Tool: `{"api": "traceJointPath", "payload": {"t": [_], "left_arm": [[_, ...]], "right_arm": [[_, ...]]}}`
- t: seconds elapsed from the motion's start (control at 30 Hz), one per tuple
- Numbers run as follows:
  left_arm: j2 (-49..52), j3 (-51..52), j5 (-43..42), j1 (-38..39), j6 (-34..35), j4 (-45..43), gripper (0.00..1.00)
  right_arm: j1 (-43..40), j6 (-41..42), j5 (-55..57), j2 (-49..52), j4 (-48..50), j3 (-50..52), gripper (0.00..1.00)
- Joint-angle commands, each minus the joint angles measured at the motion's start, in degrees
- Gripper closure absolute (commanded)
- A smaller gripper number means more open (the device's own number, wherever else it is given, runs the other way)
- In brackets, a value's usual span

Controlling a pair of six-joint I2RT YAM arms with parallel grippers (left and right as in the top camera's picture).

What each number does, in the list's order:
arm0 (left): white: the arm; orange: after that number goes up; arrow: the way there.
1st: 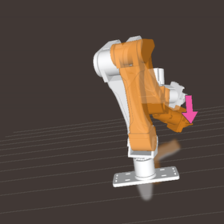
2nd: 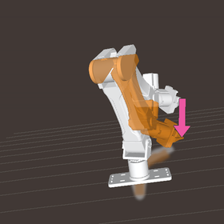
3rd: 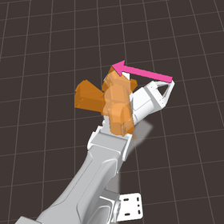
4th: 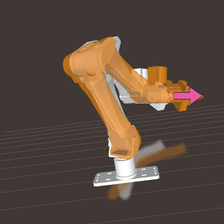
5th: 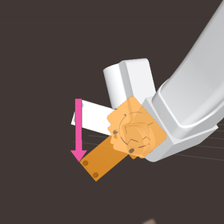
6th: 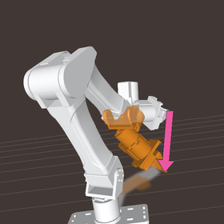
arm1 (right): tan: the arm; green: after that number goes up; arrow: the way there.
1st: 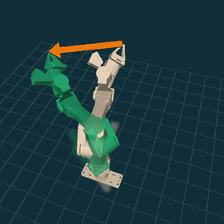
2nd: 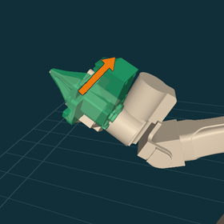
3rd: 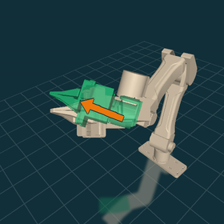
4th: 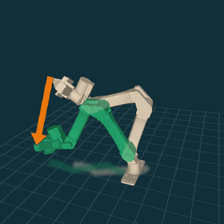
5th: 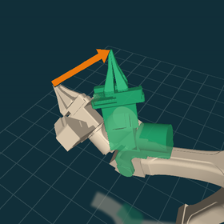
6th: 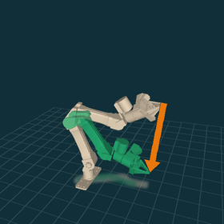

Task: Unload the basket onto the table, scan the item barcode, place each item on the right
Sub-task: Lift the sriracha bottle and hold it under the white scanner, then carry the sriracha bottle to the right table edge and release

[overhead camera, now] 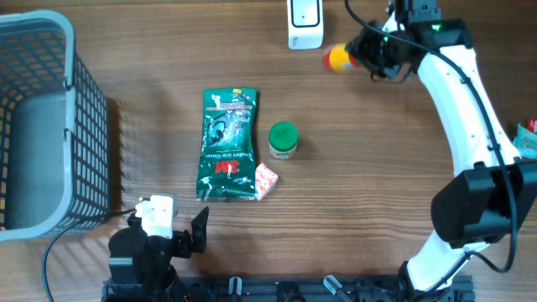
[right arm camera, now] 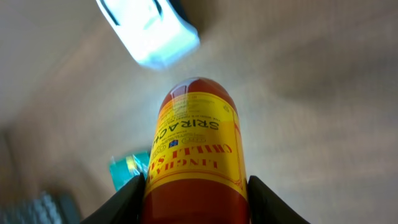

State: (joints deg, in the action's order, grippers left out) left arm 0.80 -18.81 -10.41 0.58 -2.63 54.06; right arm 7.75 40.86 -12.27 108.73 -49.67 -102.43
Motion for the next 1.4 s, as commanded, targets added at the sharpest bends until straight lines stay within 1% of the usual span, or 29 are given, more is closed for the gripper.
{"api": "traceJointPath", "payload": {"t": [0.0, 0.13, 0.23, 0.43, 0.57, 0.6, 0.7, 0.77, 0.87, 1.17, 1.37], "left_arm": [[-0.42, 0.07, -0.68, -0.33, 0.35, 0.04, 0.00], [-0.42, 0.07, -0.68, -0.33, 0.35, 0.04, 0.00], [-0.42, 0.07, -0.68, -0.33, 0.35, 0.04, 0.00], [-0.42, 0.07, -0.68, -0.33, 0.35, 0.04, 0.00], [-0.42, 0.07, -0.68, -0.33, 0.35, 0.04, 0.00], [-0.42, 0.07, -0.68, -0.33, 0.35, 0.04, 0.00], [-0.42, 0.07, -0.68, -0.33, 0.35, 0.04, 0.00], [-0.42, 0.07, -0.68, -0.33, 0.35, 0.04, 0.00], [-0.42, 0.07, -0.68, -0.33, 0.35, 0.04, 0.00], [-0.42, 0.07, -0.68, -0.33, 0.35, 0.04, 0.00], [-0.42, 0.07, -0.68, -0.33, 0.35, 0.04, 0.00]], "right_arm": [[2.10, 5.92, 12.02, -2.08, 5.16, -1.95, 0.71], [4.55, 7.76, 22.93, -1.18, 11.63, -1.95, 0.71], [6.60, 8.79, 28.85, 0.92, 16.22, -1.95, 0.71], [8.81, 11.13, 33.22, 8.24, 25.99, -3.17, 0.71], [9.86, 11.65, 37.79, 14.64, 28.24, -8.83, 0.71], [10.73, 10.27, 43.56, 18.25, 28.33, -13.14, 0.71], [12.37, 6.14, 49.03, 22.36, 30.29, -18.23, 0.72], [13.97, 3.87, 52.54, 24.33, 33.24, -20.02, 0.72], [16.37, -0.63, 60.41, 26.71, 39.95, -20.04, 0.72], [19.69, -17.73, 72.96, 35.26, 55.69, -20.15, 0.72], [19.91, -27.61, 80.19, 36.17, 62.10, -20.15, 0.72]]}}
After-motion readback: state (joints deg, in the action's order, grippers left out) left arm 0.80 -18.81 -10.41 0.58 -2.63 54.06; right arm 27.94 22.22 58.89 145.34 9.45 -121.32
